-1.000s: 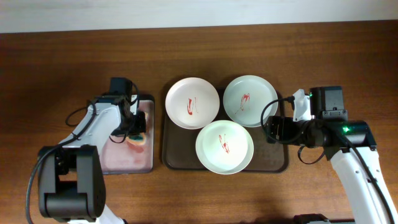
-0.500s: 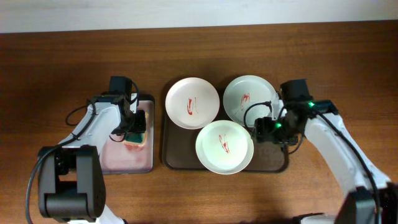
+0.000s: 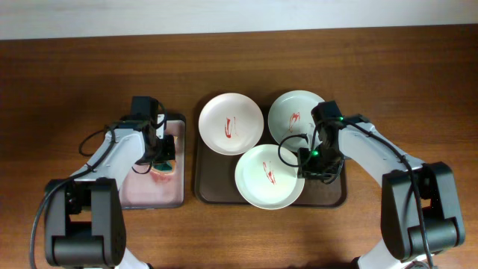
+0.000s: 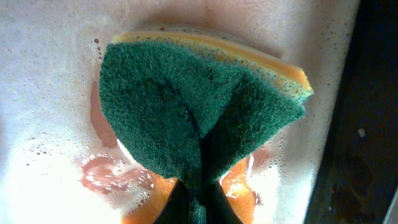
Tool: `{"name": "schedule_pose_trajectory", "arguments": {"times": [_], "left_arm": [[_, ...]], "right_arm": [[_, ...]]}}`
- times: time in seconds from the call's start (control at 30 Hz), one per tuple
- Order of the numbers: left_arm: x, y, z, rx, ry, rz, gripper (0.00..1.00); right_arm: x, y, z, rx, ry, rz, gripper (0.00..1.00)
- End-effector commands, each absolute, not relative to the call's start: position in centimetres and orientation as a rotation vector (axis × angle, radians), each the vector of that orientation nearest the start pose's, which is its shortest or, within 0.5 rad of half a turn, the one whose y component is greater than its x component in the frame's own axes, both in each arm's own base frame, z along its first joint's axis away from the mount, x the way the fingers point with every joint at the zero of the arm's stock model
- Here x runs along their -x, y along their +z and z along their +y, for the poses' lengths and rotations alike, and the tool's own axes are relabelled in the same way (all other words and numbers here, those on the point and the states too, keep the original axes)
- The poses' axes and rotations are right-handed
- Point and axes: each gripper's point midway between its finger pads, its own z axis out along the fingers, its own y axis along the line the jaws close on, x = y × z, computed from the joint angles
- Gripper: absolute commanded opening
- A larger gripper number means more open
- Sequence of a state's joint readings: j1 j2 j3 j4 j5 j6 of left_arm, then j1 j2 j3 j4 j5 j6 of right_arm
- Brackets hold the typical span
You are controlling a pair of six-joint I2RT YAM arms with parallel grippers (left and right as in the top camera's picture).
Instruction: Clean dirty plates on tray and stack at the side
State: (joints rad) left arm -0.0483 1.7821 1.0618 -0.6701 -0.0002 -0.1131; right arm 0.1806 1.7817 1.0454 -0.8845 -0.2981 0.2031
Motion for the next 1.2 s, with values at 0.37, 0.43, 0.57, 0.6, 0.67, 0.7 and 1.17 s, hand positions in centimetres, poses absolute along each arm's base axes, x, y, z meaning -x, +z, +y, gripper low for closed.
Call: {"name": "schedule_pose_trajectory", "arguments": {"times": [0.37,0.43,0.57,0.6,0.67,0.7,1.17], "left_arm": [[-35.1,9.6,-2.0,0.087,-0.072,2.770,0.00],[-35.1,10.5,-2.0,0.085,-0.074,2.742,0.00],[-35.3,10.8,-1.9,0.085,-0.072,2.726,0.00],[-35.5,10.9,-1.9,0.085,-0.071,2.718,0.00],[-35.8,11.0,-1.9,0.084,-0.072,2.703,0.00],[-36.0,11.1,-1.9,0.085,-0.070,2.697,0.00],[-36.4,12.4,0.1,0.036,0.412,2.606,0.00]], "right_arm": [[-27.3,1.4,10.5,-0.040,0.467,3.213,0.04],[-27.3,1.4,10.5,-0.040,0.467,3.213,0.04],[-27.3,1.4,10.5,-0.040,0.467,3.213,0.04],[-27.3,1.4,10.5,-0.040,0.467,3.213,0.04],[-27.3,1.4,10.5,-0.040,0.467,3.213,0.04],[-27.3,1.4,10.5,-0.040,0.467,3.213,0.04],[-27.3,1.4,10.5,-0.040,0.467,3.213,0.04]]}}
